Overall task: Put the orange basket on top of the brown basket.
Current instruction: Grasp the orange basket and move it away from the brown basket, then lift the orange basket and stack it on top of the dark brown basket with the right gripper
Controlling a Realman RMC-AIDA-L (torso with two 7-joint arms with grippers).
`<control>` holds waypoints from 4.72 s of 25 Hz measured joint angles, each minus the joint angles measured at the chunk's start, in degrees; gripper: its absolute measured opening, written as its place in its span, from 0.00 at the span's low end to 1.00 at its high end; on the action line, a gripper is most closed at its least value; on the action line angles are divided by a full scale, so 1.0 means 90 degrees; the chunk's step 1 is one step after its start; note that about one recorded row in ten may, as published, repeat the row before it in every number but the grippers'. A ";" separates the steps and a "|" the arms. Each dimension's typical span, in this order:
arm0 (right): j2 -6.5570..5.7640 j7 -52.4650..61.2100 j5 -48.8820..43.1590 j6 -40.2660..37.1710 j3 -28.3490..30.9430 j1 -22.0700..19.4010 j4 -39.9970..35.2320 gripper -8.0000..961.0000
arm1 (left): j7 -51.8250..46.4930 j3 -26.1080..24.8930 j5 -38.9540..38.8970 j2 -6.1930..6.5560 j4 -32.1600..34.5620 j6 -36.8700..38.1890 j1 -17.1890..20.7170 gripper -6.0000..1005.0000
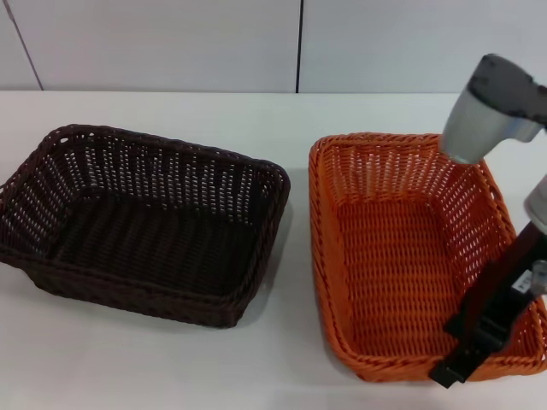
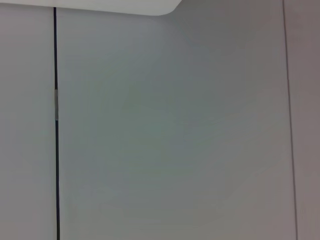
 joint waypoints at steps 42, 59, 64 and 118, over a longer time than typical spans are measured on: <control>0.0051 -0.0386 -0.0623 0.1278 -0.1319 0.0222 0.0842 0.37 | 0.0067 0.0013 0.0002 0.0022 0.0227 -0.0094 -0.0216 0.64; 0.0056 0.0137 -0.0883 0.1364 -0.1220 0.0155 -0.0627 0.20 | 0.0084 -0.0352 -0.0001 0.0052 0.0219 0.0054 -0.0152 0.64; 0.0056 0.0265 -0.1098 0.1403 -0.1193 0.0207 -0.1194 0.16 | 0.0088 -0.0765 -0.0001 0.0052 0.0218 0.0095 -0.0123 0.64; 0.0030 -0.3897 -0.1539 0.4419 -0.5024 0.1115 -0.1743 0.18 | 0.0509 -0.1637 -0.0061 0.0035 0.0505 0.0039 -0.0307 0.64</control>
